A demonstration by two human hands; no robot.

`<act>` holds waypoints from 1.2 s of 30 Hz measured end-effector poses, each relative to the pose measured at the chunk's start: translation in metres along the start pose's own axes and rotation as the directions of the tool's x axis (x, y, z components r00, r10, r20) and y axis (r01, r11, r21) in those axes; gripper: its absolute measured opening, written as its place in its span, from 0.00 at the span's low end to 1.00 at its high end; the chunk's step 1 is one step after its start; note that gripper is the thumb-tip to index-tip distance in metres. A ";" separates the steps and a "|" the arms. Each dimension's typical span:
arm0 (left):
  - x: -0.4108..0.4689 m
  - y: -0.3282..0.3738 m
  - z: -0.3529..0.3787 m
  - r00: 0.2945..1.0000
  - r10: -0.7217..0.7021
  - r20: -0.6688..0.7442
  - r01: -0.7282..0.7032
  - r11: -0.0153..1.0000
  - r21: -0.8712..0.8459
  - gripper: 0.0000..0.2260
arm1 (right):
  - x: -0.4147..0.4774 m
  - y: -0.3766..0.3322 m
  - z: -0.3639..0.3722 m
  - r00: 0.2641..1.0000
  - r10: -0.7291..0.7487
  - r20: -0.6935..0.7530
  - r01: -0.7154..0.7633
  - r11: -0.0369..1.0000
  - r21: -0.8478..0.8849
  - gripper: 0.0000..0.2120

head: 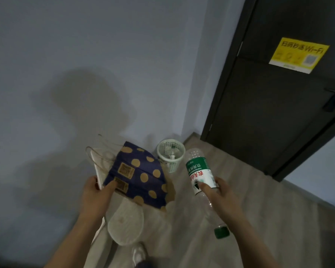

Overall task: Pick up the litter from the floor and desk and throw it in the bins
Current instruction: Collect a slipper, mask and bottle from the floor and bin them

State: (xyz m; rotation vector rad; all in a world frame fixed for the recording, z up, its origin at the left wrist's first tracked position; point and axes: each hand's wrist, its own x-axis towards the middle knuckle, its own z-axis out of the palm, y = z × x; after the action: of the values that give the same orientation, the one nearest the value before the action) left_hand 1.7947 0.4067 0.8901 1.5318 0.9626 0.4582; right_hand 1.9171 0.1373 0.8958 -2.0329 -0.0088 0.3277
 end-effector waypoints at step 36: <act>0.329 -0.041 0.204 0.869 -0.244 -0.430 0.408 0.846 0.344 0.12 | 0.546 -0.003 0.213 0.678 0.554 0.483 -0.165 0.755 -0.634 0.39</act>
State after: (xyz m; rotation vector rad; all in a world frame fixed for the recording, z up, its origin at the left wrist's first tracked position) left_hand 2.1257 0.5346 0.7315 1.6433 1.6891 0.3001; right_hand 2.3930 0.4044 0.6821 -2.3641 -0.1261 1.4551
